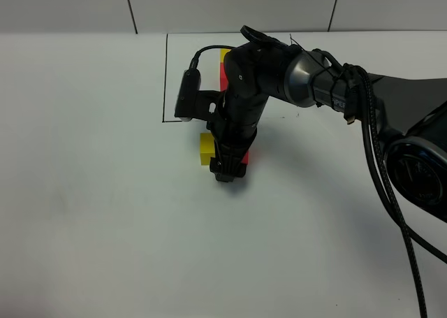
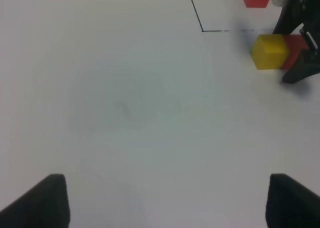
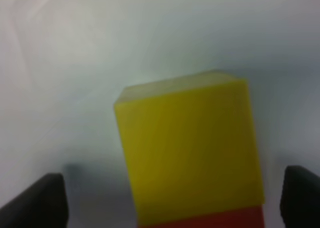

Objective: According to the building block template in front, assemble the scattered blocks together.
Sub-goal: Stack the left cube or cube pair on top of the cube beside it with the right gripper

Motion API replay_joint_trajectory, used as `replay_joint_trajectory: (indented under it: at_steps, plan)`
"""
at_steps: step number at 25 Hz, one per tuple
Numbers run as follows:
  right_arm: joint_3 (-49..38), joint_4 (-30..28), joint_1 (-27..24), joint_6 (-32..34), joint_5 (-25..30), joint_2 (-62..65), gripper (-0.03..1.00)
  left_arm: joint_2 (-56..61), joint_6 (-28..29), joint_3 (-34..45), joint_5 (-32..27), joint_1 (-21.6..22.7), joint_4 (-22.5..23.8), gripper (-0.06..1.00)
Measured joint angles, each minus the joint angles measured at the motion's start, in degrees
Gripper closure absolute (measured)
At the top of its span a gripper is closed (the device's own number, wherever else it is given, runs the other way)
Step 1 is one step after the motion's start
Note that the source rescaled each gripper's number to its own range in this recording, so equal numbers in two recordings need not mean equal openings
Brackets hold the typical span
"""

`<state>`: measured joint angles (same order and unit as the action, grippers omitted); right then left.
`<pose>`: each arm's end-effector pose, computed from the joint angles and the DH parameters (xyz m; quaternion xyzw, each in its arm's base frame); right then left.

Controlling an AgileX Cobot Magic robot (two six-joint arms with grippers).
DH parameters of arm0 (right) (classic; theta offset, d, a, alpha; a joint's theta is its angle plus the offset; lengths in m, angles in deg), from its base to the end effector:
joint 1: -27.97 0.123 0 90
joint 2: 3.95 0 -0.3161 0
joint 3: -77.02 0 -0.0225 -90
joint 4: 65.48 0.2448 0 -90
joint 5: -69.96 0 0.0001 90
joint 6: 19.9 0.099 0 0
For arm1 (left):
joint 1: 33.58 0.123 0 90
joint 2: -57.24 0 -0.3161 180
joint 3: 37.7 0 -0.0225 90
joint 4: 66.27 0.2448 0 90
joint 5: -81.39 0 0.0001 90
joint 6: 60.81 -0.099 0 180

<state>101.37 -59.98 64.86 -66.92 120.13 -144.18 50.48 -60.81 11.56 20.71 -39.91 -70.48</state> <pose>0.3931 0.3041 0.1428 -0.6435 0.7547 0.0294 0.1244 -0.0357 -0.0024 0.2713 0.0485 0.8493 -0.0656 0.5215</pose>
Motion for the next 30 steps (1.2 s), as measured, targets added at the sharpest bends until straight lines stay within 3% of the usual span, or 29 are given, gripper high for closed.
replay_joint_trajectory:
  at_steps: [5, 8, 12, 17, 21, 25, 27, 30]
  plan:
    - [0.0, -0.1, 0.0, -0.2, -1.3, -0.4, 0.23, 0.0, 0.0, 0.0, 0.0, 0.0, 0.0, 0.24]
    - [0.0, -0.1, 0.0, -0.2, -1.5, -0.4, 0.32, 0.0, 0.0, 0.0, 0.0, 0.0, 0.0, 0.24]
    - [0.0, -0.1, 0.0, -0.2, -1.5, -0.5, 0.54, 0.0, 0.0, 0.0, 0.0, 0.0, 0.0, 0.24]
    - [0.0, -0.1, 0.0, -0.2, -1.5, -0.5, 0.95, 0.0, 0.0, 0.0, 0.0, 0.0, 0.0, 0.24]
    - [0.0, -0.2, 0.0, 2.1, -1.5, -0.5, 0.95, 0.0, 0.0, 0.0, 0.0, 0.0, 0.0, 0.24]
    - [0.0, -0.2, 0.0, 11.9, -1.7, -0.4, 0.95, 0.0, 0.0, 0.0, 0.0, 0.0, 0.0, 0.24]
    - [0.0, -0.1, 0.0, 21.8, -1.8, 0.0, 0.95, 0.0, 0.0, 0.0, 0.0, 0.0, 0.0, 0.24]
    - [0.0, 0.2, 0.0, 44.0, -1.1, 1.3, 0.95, 0.0, 0.0, 0.0, 0.0, 0.0, 0.0, 0.24]
